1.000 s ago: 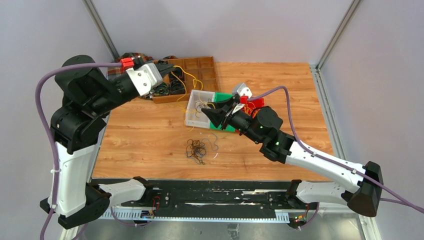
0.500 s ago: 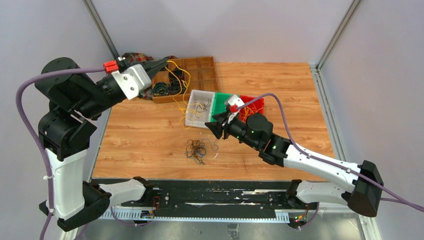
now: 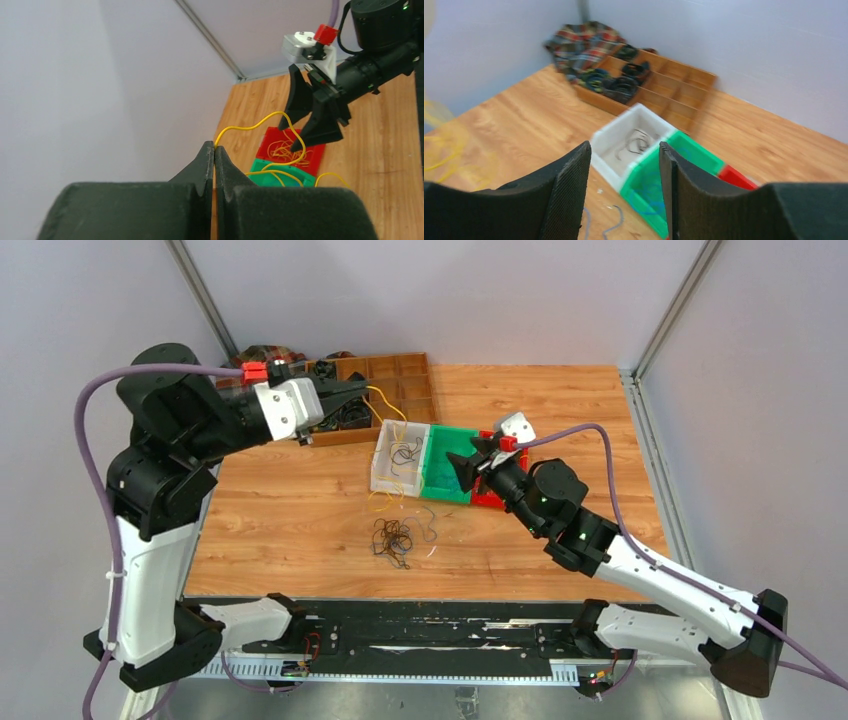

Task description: Untangle the cables

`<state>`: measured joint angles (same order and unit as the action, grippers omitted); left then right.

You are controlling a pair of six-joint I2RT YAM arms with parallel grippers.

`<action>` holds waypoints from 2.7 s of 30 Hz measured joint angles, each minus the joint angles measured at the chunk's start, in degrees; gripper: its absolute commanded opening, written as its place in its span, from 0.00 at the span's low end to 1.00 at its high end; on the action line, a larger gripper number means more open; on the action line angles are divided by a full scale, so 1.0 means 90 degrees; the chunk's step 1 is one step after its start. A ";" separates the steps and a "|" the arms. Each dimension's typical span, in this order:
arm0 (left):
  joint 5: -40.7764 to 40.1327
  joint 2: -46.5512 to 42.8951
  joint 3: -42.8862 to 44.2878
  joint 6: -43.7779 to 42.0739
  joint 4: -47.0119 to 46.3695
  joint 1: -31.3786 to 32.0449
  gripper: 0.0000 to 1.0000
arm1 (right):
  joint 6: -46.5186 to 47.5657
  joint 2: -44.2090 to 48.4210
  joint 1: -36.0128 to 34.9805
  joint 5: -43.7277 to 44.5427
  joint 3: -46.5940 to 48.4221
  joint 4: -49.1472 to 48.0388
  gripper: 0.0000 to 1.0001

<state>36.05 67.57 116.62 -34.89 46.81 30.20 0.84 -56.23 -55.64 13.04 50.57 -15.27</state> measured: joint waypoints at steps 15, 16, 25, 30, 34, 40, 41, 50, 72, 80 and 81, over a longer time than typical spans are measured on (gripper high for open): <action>-0.0563 0.2244 -0.0075 -0.0612 -0.0304 0.1569 0.00 | -0.0942 0.0680 0.1734 0.3011 -0.1054 0.0787 0.48; -0.0646 0.2402 -0.0129 -0.0653 -0.0437 0.1639 0.00 | -0.1032 0.0733 0.1853 0.3092 -0.1086 0.0814 0.48; -0.1416 0.3706 -0.0389 -0.0933 -0.2096 0.1785 0.01 | -0.1392 0.1015 0.2448 0.3373 -0.1350 0.0933 0.47; -0.1848 0.4257 -0.0454 -0.1105 -0.2776 0.1785 0.00 | -0.1566 0.1013 0.2654 0.3366 -0.1423 0.1032 0.46; -0.2208 0.4405 -0.0818 -0.1328 -0.3223 0.1785 0.00 | -0.1690 0.1003 0.2713 0.3342 -0.1435 0.1117 0.45; -0.2560 0.4583 -0.1224 -0.1583 -0.3434 0.1785 0.01 | -0.1855 0.1013 0.2790 0.3332 -0.1438 0.1229 0.44; -0.2594 0.4639 -0.1224 -0.1600 -0.3456 0.1787 0.00 | -0.1889 0.1013 0.2798 0.3330 -0.1438 0.1246 0.44; -0.2650 0.5190 -0.1129 -0.1593 -0.3322 0.1834 0.00 | -0.2203 0.1103 0.2956 0.3388 -0.1467 0.1596 0.44; -0.3157 0.7040 -0.0576 -0.1294 -0.2999 0.2229 0.01 | -0.2888 0.1705 0.4017 0.3509 -0.1620 0.2390 0.45; -0.3475 0.7478 -0.0561 -0.1464 -0.3002 0.2159 0.43 | -0.2960 0.1496 0.4034 0.3364 -0.1620 0.2453 0.44; -0.3463 0.7478 -0.0522 -0.1472 -0.2958 0.2157 0.54 | -0.2960 0.1489 0.4034 0.3356 -0.1620 0.2470 0.44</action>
<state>4.89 134.87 111.92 -48.14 20.18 49.60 -25.80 -42.83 -19.33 43.24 35.99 6.96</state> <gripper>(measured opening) 0.253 0.445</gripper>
